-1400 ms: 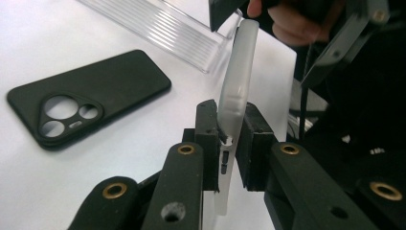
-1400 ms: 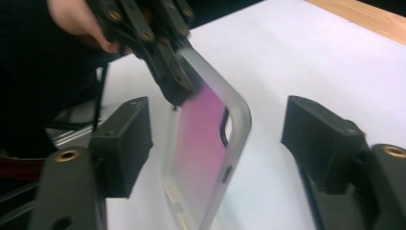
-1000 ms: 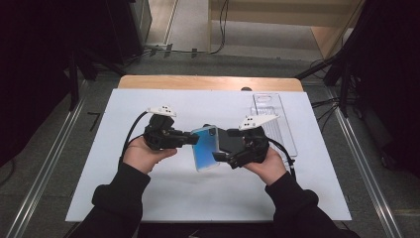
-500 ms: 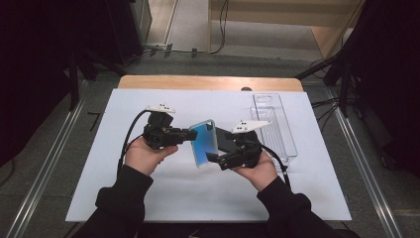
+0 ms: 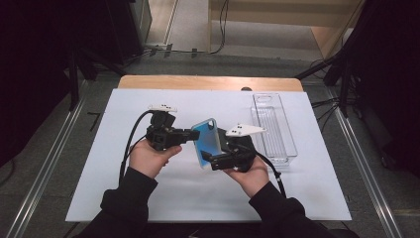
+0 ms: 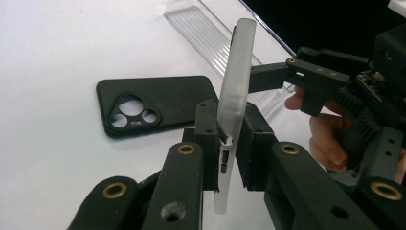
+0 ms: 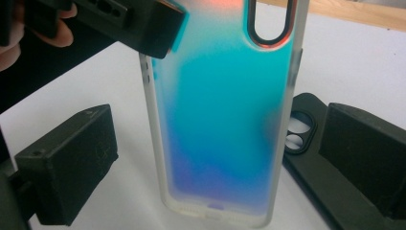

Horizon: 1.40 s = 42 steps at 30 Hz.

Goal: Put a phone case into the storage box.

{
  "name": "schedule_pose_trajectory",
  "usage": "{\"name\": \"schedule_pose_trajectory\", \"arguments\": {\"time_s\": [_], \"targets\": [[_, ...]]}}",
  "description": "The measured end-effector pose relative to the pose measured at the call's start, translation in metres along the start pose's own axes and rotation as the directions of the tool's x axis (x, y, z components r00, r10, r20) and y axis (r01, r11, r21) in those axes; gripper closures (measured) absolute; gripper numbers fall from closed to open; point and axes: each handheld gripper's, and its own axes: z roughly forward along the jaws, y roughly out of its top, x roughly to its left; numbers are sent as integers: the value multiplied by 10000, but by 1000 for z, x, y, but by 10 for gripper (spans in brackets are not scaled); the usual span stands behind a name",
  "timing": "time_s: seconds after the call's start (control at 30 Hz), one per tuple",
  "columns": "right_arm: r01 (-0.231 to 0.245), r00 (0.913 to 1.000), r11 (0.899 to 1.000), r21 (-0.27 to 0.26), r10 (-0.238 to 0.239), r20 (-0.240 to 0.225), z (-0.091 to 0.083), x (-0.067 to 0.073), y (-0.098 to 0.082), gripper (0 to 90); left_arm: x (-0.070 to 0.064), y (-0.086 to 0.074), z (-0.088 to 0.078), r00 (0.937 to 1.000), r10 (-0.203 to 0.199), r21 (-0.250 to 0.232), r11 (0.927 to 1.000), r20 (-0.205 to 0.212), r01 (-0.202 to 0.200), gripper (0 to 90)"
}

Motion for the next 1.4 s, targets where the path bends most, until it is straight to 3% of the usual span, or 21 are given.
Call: {"name": "schedule_pose_trajectory", "arguments": {"time_s": [0.73, 0.9, 1.13, 1.27, 1.4], "targets": [[-374, 9957, 9993, -21, 375, 847, 16, -1, 0, 0, -13, -2, 14, 9999, 75, 93, 9999, 109, -76, 808], [-266, 9964, 9994, -199, 281, 800, 15, 1, 0, 146, -15, -2, 16, 9999, 105, 38, 9999, 53, -105, 808], [-91, 9960, 9997, -230, 111, 882, 13, 3, 0, 160, -16, -2, 14, 9999, 122, 48, 9999, 109, -123, 805], [-53, 9958, 9997, -243, 75, 916, 12, 3, 1, 161, -19, 0, 8, 9992, 386, -413, 9984, 134, -381, 733], [-77, 9950, 9999, -110, 88, 997, 14, -1, -1, 161, -19, 2, 1, 9994, 329, -580, 9978, 105, -322, 644]]}}
